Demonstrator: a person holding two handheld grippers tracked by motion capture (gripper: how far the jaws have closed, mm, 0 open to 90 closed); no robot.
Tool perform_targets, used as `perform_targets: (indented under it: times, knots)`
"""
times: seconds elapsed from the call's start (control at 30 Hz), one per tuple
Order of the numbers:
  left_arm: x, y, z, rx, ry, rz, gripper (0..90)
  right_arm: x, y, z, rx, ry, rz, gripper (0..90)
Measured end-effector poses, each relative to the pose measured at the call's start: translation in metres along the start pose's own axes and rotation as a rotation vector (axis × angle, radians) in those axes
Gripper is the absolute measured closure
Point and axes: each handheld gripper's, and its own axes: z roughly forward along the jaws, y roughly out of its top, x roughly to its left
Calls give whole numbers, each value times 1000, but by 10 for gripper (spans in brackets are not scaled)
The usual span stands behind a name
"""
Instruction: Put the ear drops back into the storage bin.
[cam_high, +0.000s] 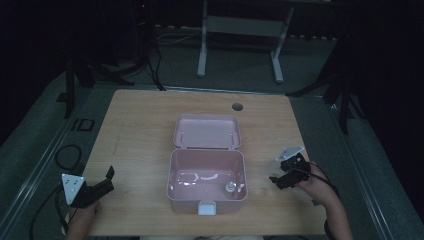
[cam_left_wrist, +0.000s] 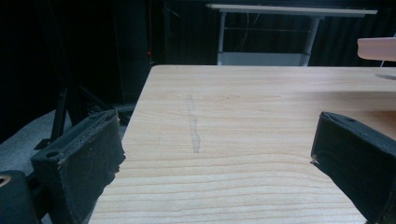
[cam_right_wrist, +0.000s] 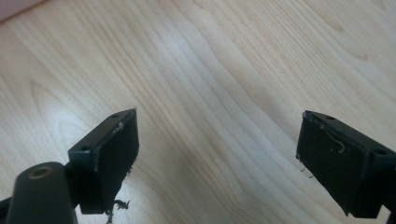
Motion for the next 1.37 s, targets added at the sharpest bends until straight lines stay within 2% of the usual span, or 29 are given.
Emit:
perform_targets:
  times: [0.07,0.1,0.13,0.17,0.2,0.23,0.3,0.33,0.4,0.53,0.63,0.7,0.77,0.83,0.9,1.0,1.13,1.37]
  knots:
    - [0,0,-1,0,-9,1,24,0,0,0,0,0,0,127]
    - [0,0,-1,-5,1,2,24,0,-4,1,-22,-6,19,127]
    - [1,0,0,4,7,-14,23,2,-12,3,-87,-28,79,120]
    - [3,0,1,8,10,-28,23,3,-16,5,-97,-60,98,122]
    - [3,0,1,6,10,-22,24,4,-19,8,-103,-78,124,122]
    - [1,0,1,1,6,-5,24,5,-23,11,-110,-92,130,120]
    - [-1,0,0,-8,7,23,23,5,-29,15,-143,-155,168,120]
    - [-2,0,0,-7,6,22,24,4,-31,16,-150,-168,190,120]
    - [0,0,1,2,8,4,24,0,-37,16,-179,-225,252,120]
    - [0,0,0,-8,10,0,24,-6,-46,12,-214,-284,348,120]
    - [0,0,0,-6,8,-3,24,-6,-52,12,-229,-336,402,120]
    - [1,0,0,-5,9,-4,23,-6,-55,12,-262,-356,446,120]
    - [1,0,0,-5,8,-5,24,-5,-59,11,-303,-397,484,120]
    - [1,0,0,-5,7,-7,24,-4,-62,10,-357,-400,524,120]
    - [1,0,0,-5,10,-7,24,-2,-63,9,-389,-441,532,120]
    - [1,0,0,-7,12,-12,24,-1,-65,9,-439,-447,560,120]
    - [1,0,0,-9,15,-16,24,1,-69,10,-461,-442,566,120]
    - [2,0,0,-9,19,-24,24,3,-71,12,-462,-461,564,130]
